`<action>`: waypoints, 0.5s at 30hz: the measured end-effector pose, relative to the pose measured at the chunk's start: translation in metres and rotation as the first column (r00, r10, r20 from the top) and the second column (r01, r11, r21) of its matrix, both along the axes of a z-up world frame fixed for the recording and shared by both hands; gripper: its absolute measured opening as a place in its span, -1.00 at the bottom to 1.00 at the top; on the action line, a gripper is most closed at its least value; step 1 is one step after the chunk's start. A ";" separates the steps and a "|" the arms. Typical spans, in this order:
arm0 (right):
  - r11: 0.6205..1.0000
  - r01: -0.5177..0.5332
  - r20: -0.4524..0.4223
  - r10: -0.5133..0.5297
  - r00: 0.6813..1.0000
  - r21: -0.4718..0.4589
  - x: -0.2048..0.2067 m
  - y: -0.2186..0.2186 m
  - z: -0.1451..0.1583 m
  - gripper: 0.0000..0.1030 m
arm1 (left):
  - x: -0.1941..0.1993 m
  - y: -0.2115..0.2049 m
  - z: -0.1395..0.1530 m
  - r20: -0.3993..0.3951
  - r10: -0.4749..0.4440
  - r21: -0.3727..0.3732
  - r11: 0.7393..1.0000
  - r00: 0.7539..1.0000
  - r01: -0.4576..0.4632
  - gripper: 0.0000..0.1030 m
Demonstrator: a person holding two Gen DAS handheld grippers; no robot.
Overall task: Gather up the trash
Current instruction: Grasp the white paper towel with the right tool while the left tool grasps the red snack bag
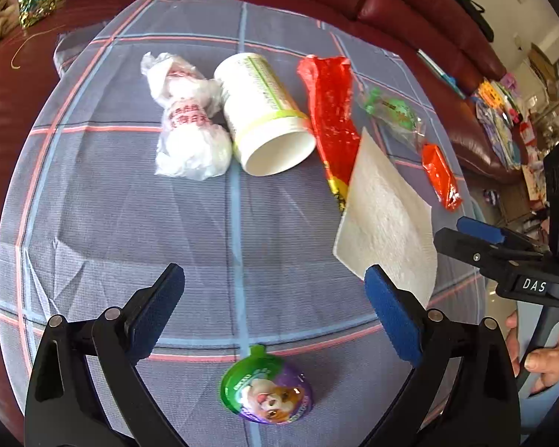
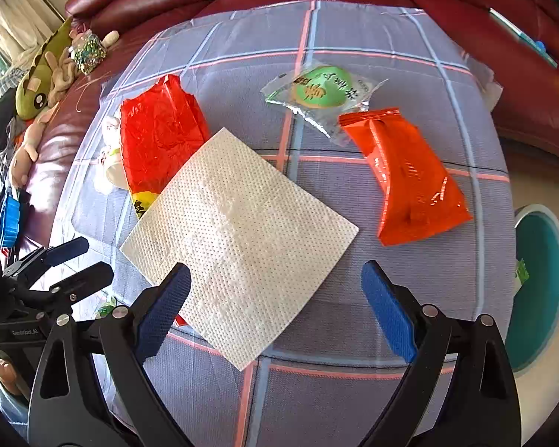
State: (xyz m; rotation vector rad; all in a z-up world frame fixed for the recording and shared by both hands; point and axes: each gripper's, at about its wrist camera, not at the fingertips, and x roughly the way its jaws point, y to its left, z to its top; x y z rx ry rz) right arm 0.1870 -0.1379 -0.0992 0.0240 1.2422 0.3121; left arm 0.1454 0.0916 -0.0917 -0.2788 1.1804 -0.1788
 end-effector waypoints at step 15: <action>0.988 -0.099 -0.013 0.098 0.995 -0.117 0.018 0.047 -0.030 0.66 | 0.001 0.036 -0.013 -0.027 0.066 -0.032 0.997 0.997 -0.067 0.89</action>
